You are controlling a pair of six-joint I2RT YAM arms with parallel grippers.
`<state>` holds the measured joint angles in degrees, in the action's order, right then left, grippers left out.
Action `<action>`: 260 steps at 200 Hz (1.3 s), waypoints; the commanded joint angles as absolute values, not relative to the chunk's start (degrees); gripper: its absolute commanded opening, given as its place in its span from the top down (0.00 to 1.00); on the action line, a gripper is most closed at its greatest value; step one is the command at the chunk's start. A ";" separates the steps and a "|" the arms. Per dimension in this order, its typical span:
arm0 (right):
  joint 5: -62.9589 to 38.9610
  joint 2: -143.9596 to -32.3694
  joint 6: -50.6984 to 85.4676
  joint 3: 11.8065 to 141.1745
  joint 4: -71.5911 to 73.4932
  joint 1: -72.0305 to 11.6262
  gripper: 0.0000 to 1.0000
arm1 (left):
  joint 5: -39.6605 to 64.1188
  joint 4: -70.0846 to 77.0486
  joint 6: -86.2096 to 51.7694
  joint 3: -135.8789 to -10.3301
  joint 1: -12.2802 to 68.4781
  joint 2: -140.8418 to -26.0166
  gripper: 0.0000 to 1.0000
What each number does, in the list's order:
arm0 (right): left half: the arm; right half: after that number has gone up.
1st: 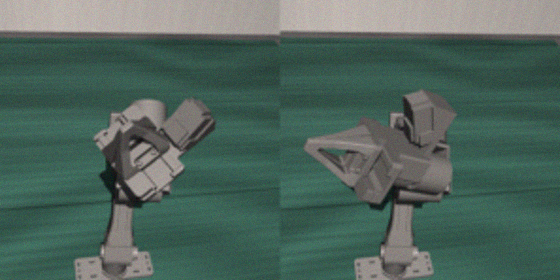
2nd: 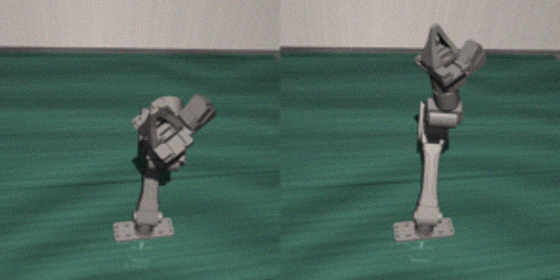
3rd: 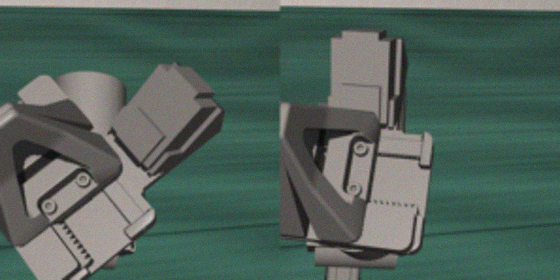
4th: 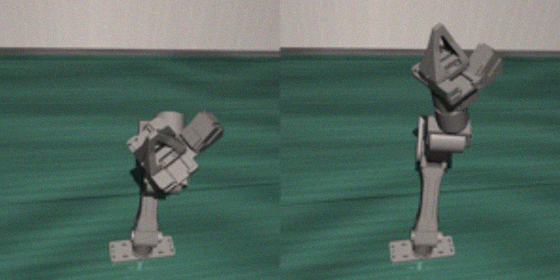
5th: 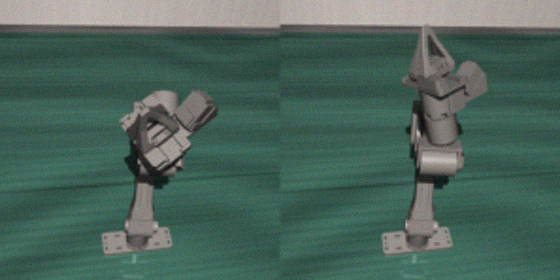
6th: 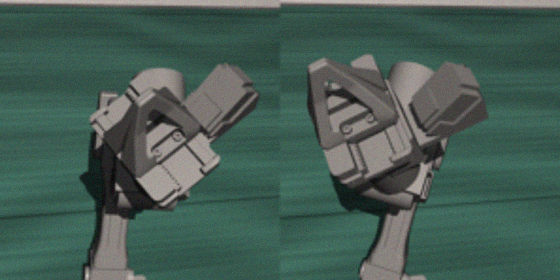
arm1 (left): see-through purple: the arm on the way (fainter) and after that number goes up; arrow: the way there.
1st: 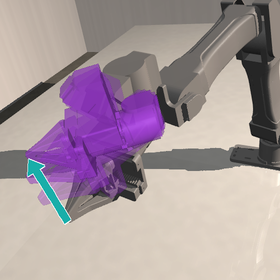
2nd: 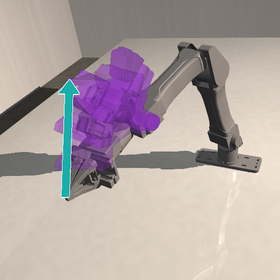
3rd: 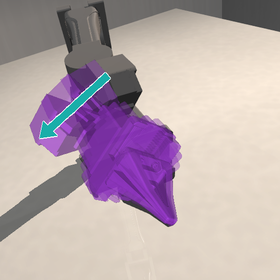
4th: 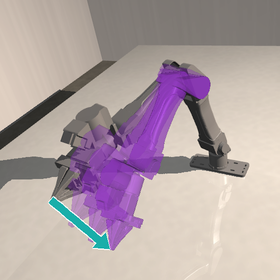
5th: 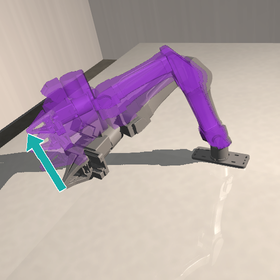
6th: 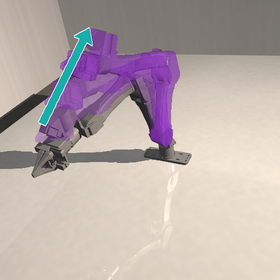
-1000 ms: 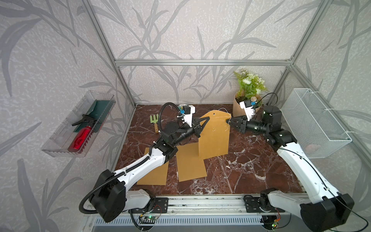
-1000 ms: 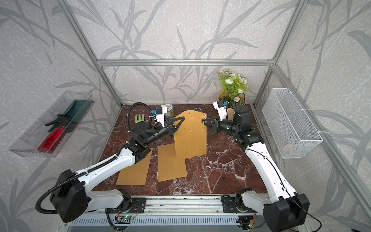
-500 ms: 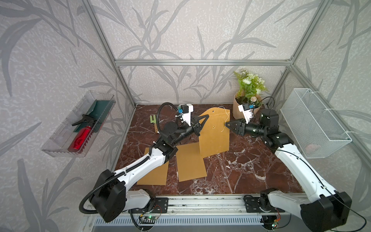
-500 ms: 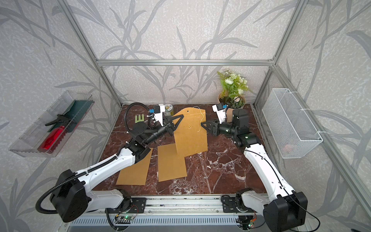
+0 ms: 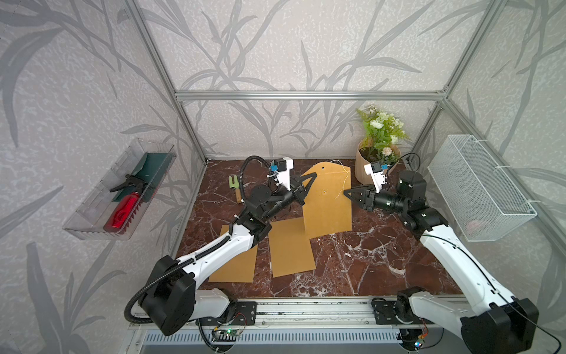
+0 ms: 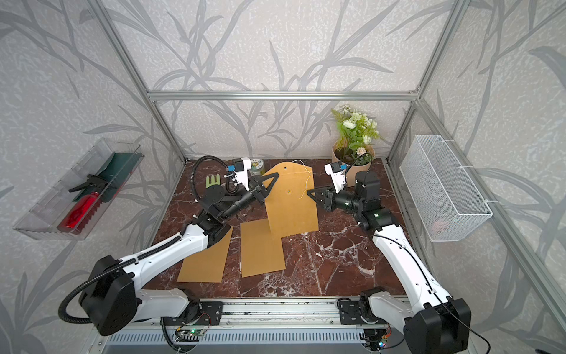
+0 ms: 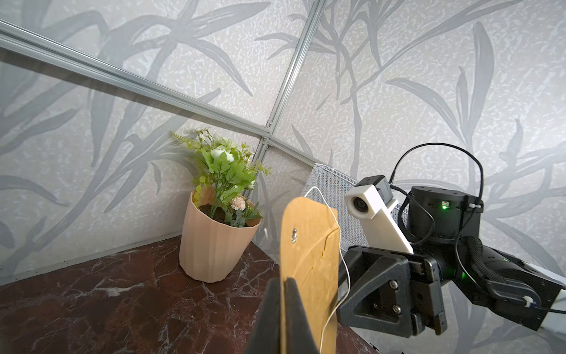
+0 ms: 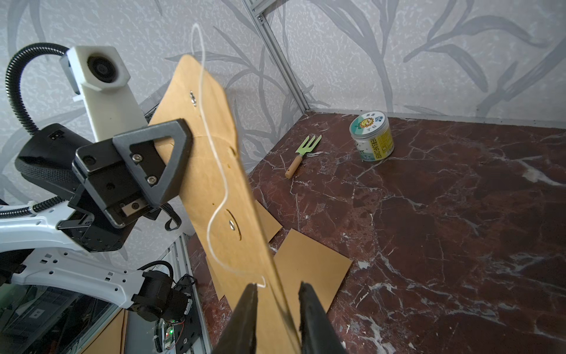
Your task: Open the file bag
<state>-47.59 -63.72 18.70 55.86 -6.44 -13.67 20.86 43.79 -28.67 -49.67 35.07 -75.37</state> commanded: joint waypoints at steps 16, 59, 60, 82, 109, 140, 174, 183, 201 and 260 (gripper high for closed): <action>-50.64 -62.14 18.98 55.11 -6.89 -14.85 0.79 | 17.69 47.57 -28.99 -51.00 34.67 -76.91 1.00; -50.30 -61.95 18.57 54.84 -7.73 -14.85 0.88 | 16.66 46.89 -28.70 -51.01 34.54 -78.19 1.00; -50.28 -61.96 18.51 54.84 -7.82 -14.85 0.88 | 16.64 46.87 -28.67 -51.00 34.54 -78.21 1.00; -49.63 -61.55 17.51 55.02 -9.71 -14.86 0.93 | 16.44 46.84 -28.95 -51.06 34.54 -78.83 1.00; -47.42 -60.75 16.21 55.36 -12.89 -14.85 0.96 | 16.52 46.68 -29.35 -51.06 34.54 -79.60 0.99; -44.39 -60.03 13.78 56.66 -18.62 -14.85 0.97 | 16.71 45.13 -29.36 -50.99 34.45 -79.94 0.84; -42.94 -59.72 11.83 57.47 -23.71 -14.85 0.98 | 17.05 42.05 -27.98 -50.97 34.45 -79.68 0.70; -42.30 -59.59 11.35 57.77 -24.89 -14.85 0.99 | 16.73 41.20 -27.58 -50.80 34.45 -79.49 0.68; -40.66 -59.26 10.06 58.60 -27.61 -14.79 0.99 | 16.28 39.00 -26.27 -50.62 34.37 -79.05 0.63; -36.36 -59.46 7.69 60.72 -34.73 -14.09 0.99 | 13.72 32.96 -21.38 -50.25 34.28 -77.40 0.56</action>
<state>-39.24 -60.10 9.72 58.63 -30.04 -14.61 15.64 35.20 -24.84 -49.67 34.41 -79.72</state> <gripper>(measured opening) 0.047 0.437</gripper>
